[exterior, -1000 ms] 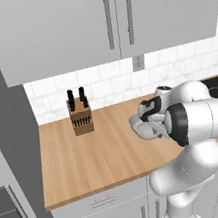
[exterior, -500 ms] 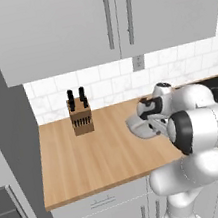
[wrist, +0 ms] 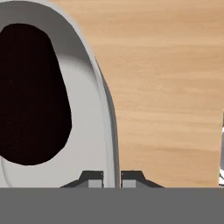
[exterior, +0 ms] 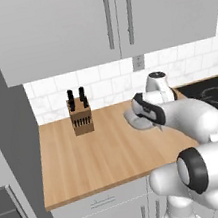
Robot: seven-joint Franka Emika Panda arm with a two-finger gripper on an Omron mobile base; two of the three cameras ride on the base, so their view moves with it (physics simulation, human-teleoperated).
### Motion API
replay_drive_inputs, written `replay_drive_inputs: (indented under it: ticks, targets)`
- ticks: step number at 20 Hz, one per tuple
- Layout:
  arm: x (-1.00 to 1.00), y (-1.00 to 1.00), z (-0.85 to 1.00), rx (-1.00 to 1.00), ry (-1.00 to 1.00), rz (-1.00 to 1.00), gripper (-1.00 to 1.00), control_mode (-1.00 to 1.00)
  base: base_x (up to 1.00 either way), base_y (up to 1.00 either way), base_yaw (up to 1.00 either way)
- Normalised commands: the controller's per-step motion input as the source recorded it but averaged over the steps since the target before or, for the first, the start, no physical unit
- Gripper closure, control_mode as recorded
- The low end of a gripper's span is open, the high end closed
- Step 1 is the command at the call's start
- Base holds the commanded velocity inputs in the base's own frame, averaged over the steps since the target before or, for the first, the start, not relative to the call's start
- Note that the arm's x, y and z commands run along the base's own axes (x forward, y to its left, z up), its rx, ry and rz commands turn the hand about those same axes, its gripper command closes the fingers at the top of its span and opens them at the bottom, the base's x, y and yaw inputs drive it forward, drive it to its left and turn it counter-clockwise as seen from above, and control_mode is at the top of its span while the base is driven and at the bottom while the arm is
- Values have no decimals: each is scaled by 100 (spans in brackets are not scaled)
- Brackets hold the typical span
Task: Take the meat container that has the steak and place it on the second highest rack of the freezer. Then take the vegetable container that has the avocado and bell pepper and place it on the highest rack of the freezer.
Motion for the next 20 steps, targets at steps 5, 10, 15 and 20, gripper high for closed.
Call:
replay_drive_inputs:
  ticks: [5, 10, 15, 20]
  targets:
    - [-50, 1, 63, 0, -6, -5, 100, -100, 0, 0, 0]
    - [-66, 24, 60, 2, -5, 0, 100, -100, 0, 0, 0]
    - [-61, 38, 66, 0, -3, 0, 100, -100, 0, 0, 0]
    - [-72, 10, 57, 4, -1, 0, 100, -100, 0, 0, 0]
